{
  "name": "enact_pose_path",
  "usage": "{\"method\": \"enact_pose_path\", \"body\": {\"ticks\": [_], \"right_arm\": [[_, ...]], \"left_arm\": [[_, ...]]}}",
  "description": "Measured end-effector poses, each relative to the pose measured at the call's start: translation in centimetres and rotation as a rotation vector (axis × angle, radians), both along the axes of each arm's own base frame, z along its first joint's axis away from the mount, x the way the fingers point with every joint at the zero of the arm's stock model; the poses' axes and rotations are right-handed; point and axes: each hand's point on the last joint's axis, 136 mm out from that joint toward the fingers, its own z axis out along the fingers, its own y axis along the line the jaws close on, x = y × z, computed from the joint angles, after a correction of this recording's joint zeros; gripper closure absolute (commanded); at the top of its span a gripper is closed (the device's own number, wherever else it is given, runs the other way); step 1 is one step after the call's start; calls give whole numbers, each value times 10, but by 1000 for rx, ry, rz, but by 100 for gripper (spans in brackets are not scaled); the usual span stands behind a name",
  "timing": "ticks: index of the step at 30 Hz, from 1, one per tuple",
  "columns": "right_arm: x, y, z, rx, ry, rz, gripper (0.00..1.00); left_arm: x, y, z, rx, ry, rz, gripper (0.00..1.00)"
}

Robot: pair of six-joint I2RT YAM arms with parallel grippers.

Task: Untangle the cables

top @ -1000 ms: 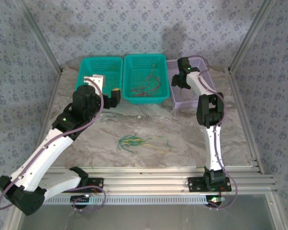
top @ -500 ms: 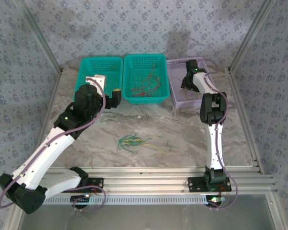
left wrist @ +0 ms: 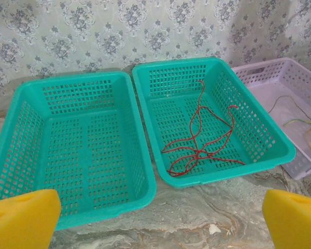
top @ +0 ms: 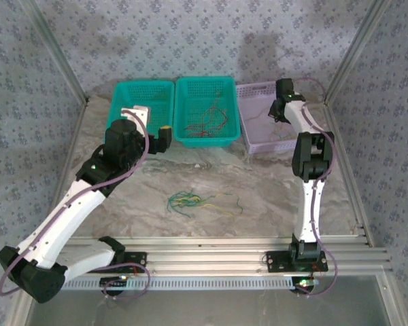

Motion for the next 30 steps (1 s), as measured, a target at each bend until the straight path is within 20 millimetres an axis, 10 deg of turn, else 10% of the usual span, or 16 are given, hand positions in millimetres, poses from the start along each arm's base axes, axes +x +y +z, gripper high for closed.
{"method": "enact_pose_path", "body": {"ticks": [5,13,18,22,26,30], "right_arm": [[11,-6,37,-23,-58,-3,43],[21,7,79,-37,-103,40,33],[-24,28,71,-35,-42,87,29],[-59,65,118,30,-139,182,29],[-101,126,177,150,-296,359,29],[-154,190,176,264,-306,563,30]], "left_arm": [[1,-2,-2,1,7,-7,0],[1,-5,-4,-2,14,-22,0],[1,-7,-5,-7,19,-30,0],[2,-11,-12,-29,51,-36,0],[6,-19,-26,-61,154,-23,0],[5,-27,-38,-128,260,-6,0]]}}
